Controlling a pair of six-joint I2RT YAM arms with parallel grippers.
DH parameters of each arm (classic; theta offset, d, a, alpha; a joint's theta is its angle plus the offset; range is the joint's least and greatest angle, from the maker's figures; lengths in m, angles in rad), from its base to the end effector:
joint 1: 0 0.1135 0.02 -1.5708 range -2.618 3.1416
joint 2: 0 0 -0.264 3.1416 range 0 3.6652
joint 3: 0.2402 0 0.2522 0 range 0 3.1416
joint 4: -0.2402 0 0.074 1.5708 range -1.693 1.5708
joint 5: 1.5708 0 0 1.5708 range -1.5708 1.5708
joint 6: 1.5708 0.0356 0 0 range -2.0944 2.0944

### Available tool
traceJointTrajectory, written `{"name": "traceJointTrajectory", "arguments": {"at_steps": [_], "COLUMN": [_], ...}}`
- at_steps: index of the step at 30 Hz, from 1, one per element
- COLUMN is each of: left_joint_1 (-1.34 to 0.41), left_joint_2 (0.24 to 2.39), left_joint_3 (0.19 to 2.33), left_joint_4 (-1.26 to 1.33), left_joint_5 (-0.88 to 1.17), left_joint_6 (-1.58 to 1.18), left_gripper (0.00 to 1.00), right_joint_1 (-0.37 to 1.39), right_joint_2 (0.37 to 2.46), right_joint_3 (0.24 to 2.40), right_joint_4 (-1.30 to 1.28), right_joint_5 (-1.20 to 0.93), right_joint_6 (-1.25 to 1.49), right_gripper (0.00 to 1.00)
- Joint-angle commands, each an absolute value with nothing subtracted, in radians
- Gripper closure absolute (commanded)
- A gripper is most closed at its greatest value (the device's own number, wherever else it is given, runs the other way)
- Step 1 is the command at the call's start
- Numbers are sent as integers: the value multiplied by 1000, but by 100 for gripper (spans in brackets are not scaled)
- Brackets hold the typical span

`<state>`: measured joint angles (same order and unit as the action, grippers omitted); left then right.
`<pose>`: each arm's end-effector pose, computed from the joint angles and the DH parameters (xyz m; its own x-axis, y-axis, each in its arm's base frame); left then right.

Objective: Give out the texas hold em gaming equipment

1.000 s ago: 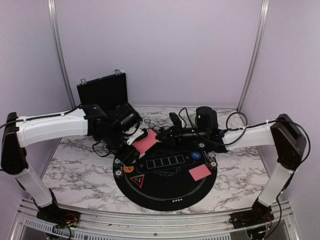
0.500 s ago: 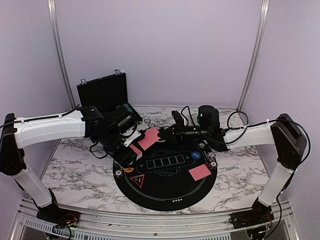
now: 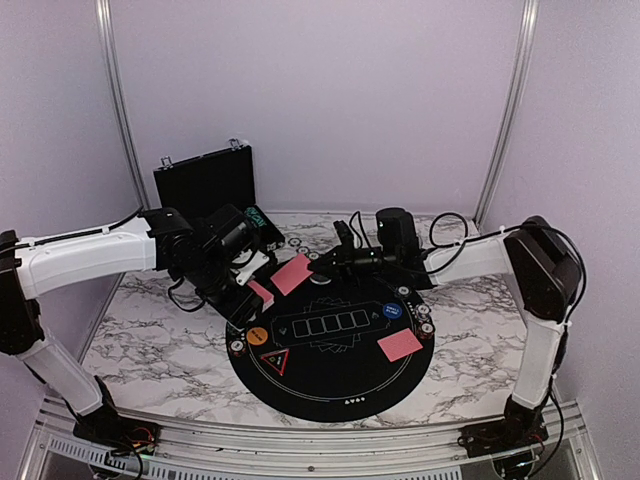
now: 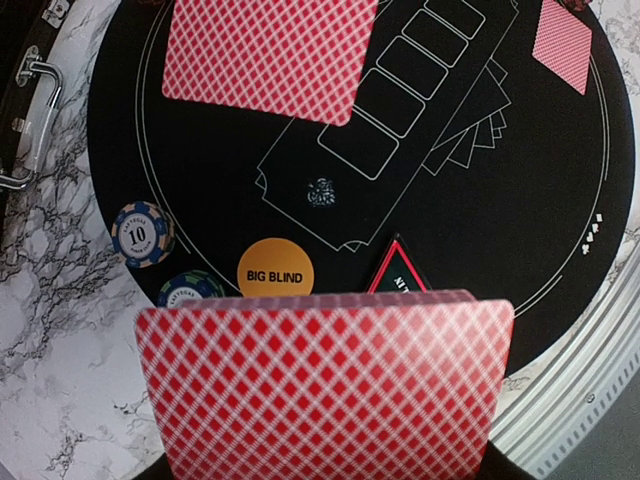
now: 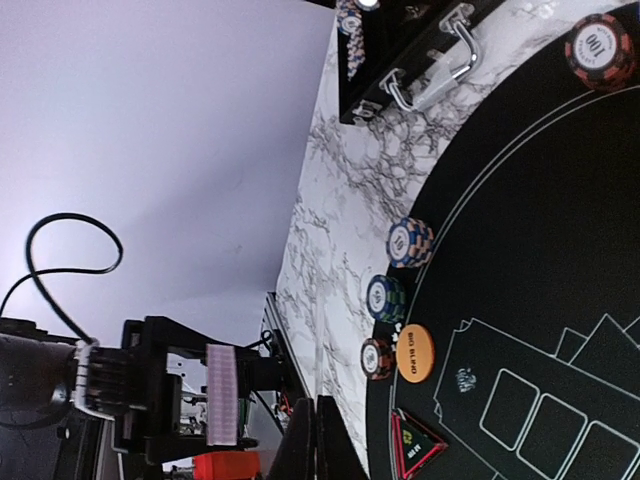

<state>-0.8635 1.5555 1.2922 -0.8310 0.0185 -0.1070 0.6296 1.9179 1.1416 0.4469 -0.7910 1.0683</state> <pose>0.2064 -0.2424 0.2743 -0.6558 0.6029 -0.4543 0.6995 0.7117 -0.0653 0.3248 0.2680 0.2009 -0.9654 0.0591 -0.2541 -0.2322 0.2498 0.9400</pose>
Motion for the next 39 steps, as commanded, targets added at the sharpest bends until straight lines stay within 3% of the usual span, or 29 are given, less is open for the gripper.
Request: {"name": "traceJointTrajectory", "arguments": {"at_steps": [1,13,34,39], "left_joint_1": [-849,-827,-822,-821], "left_joint_2": [1515,1516,1507,1510], "left_joint_3": [1290,1284,1273,1272], "left_joint_4": [-819,-826,-825,-826], "left_joint_5": [26,26,29,32], "left_joint_6": [-95,-98,-98,-100], "left_gripper": [50,50,50,50], "right_joint_1": [624,638,695,696], "right_joint_2": [2023,2245,2384,2381], "right_joint_3": [1266,1496,1657,1675], "right_joint_4": [341,213,81,24], "right_joint_5": [-761,-803,-722,-684], "right_joint_6": [972,894,828,784], "right_gripper": [100,100,100,87]}}
